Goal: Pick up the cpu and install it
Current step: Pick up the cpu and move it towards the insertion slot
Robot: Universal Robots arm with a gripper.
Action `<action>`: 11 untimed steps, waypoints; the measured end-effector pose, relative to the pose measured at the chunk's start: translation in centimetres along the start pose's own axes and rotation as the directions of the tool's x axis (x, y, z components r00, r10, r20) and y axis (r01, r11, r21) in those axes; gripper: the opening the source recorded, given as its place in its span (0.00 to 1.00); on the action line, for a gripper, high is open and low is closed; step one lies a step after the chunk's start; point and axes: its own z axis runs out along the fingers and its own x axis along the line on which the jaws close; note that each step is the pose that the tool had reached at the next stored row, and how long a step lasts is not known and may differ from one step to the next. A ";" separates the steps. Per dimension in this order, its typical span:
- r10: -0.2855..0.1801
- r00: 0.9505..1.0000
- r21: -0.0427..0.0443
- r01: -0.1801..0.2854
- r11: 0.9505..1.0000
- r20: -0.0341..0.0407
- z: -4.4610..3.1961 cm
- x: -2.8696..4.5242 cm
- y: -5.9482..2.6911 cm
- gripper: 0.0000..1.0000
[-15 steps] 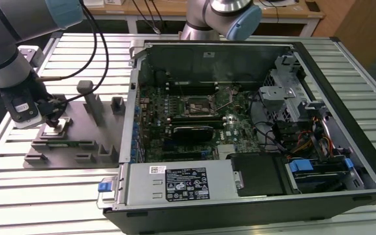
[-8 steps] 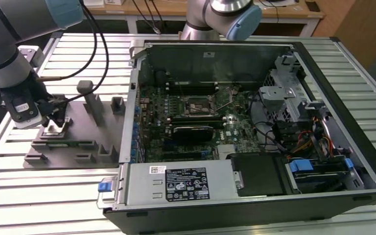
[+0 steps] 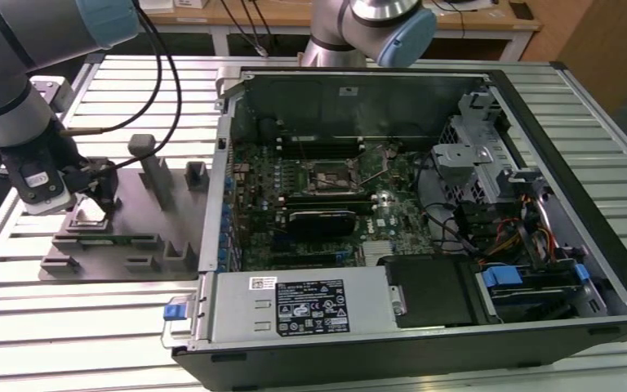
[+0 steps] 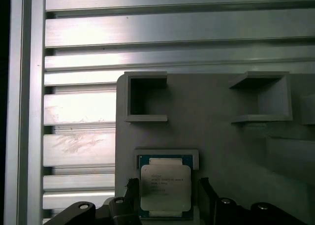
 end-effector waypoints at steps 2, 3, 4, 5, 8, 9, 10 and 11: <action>0.000 1.000 0.003 0.000 1.000 0.000 0.03 -0.02 0.00 0.59; 0.000 1.000 0.007 0.000 1.000 0.000 0.06 -0.01 -0.01 0.59; 0.000 1.000 0.009 0.000 1.000 0.001 0.09 -0.01 -0.01 0.59; 0.000 1.000 0.011 0.000 1.000 0.001 0.12 -0.01 -0.02 0.59; 0.000 1.000 0.015 0.000 1.000 0.001 0.24 -0.01 -0.03 0.59; 0.000 1.000 0.016 0.000 1.000 0.001 0.30 -0.01 -0.03 0.59; 0.000 1.000 0.017 0.000 1.000 0.001 0.37 -0.01 -0.04 0.59; 0.000 1.000 0.018 0.000 1.000 0.001 0.44 -0.01 -0.04 0.59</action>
